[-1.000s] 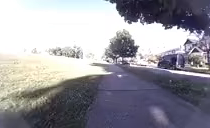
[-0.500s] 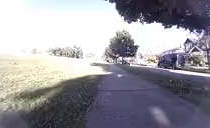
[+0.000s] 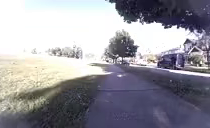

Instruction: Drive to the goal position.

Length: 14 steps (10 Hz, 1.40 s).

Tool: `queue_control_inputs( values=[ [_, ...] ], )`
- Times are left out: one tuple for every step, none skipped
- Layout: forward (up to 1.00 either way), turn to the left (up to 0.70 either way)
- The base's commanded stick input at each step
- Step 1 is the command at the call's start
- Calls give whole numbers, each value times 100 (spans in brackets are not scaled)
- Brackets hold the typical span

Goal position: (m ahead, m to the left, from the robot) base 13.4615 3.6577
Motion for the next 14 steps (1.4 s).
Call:
queue_control_inputs(
  values=[
    [8,0],
    [7,0],
    [8,0],
    [8,0],
    [8,0],
    [8,0],
    [8,0],
    [7,0],
    [7,0],
    [7,0],
    [7,0],
    [8,0],
    [9,0],
    [8,0]
  ],
)
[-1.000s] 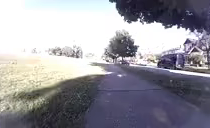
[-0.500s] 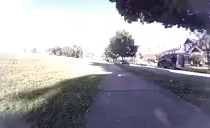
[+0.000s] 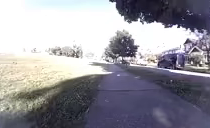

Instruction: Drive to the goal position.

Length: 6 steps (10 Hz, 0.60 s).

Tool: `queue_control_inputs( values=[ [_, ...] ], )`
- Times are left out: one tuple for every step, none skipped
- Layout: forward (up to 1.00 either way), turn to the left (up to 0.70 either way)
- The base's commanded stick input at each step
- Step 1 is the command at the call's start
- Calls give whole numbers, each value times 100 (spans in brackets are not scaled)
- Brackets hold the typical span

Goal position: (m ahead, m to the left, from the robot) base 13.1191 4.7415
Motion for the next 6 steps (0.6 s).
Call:
queue_control_inputs(
  values=[
    [8,0],
    [8,0],
    [8,0],
    [8,0],
    [8,0],
    [8,0]
  ],
)
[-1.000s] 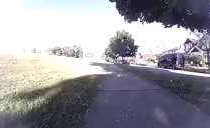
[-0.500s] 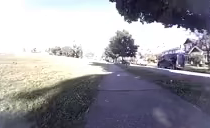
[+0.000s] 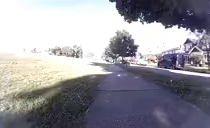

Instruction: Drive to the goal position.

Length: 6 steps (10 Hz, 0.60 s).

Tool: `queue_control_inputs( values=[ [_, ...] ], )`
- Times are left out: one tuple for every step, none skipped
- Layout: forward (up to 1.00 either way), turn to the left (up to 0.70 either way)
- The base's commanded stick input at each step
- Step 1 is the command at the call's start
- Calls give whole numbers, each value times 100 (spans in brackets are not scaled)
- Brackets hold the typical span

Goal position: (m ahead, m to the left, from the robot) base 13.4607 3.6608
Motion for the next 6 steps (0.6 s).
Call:
queue_control_inputs(
  values=[
    [8,0],
    [8,0],
    [8,0],
    [8,0],
    [8,0],
    [8,0]
  ],
)
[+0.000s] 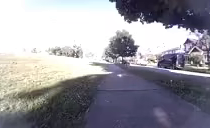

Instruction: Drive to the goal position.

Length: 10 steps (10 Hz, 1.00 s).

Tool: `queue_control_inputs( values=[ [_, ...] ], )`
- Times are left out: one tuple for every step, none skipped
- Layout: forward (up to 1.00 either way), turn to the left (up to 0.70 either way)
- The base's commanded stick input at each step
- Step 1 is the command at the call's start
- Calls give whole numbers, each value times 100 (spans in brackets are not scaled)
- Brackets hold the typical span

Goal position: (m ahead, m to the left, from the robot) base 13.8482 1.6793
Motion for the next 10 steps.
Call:
queue_control_inputs(
  values=[
    [8,0],
    [8,0],
    [8,0],
    [8,0],
    [8,0],
    [8,0],
    [8,0],
    [7,0],
    [7,0],
    [9,0]
  ],
)
